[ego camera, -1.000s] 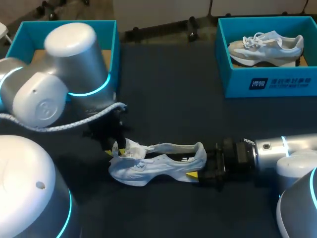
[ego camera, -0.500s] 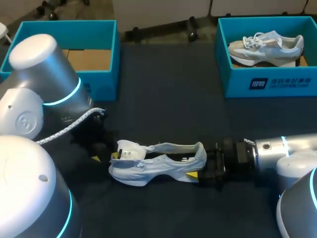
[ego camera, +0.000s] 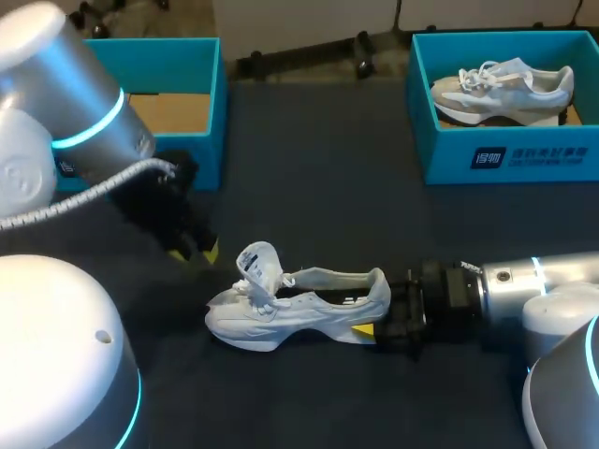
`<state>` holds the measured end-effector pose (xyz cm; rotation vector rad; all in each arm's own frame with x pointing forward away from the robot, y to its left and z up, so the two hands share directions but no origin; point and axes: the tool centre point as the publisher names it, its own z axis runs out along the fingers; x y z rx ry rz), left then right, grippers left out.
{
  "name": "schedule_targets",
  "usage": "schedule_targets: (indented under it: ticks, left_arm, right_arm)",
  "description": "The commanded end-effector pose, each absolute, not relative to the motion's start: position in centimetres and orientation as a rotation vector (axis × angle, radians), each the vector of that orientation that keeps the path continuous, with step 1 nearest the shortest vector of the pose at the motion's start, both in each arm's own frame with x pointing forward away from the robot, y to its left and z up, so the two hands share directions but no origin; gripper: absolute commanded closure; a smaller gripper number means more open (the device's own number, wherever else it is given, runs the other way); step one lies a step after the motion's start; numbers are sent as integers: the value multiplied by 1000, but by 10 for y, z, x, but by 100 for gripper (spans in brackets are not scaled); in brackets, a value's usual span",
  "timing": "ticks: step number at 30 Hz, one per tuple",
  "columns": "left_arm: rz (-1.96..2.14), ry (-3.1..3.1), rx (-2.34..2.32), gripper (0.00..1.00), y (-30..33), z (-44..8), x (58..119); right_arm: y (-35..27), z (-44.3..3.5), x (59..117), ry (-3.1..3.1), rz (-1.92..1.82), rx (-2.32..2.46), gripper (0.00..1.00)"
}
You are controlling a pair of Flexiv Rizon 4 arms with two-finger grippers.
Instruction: Take the shoe out of the shoebox, open the shoe tongue, remove and reinsert the insole, then place the shoe into the shoebox
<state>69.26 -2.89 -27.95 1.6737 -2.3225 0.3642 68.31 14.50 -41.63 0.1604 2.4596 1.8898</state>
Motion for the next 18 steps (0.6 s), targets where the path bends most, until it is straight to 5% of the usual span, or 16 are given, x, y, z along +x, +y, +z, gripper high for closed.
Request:
schedule_targets:
  ticks: [1,4,6,7,18]
  left_arm:
    - [332,-2498,1661,52,-38,-236,693]
    - [325,-2608,1567,56,-51,-218,693]
    - [330,-2659,1466,76,-61,-206,694]
    - [330,-2695,1400,100,-67,-201,696]
    - [217,-2912,615,100,-104,-173,687]
  right_arm:
    - [146,-417,683,2460,1887,162,100]
    - [146,-417,683,2460,1887,162,100]
    - [146,-417,683,2460,1887,162,100]
    - [146,-417,683,2460,1887,162,100]
    - [146,-417,683,2460,1887,162,100]
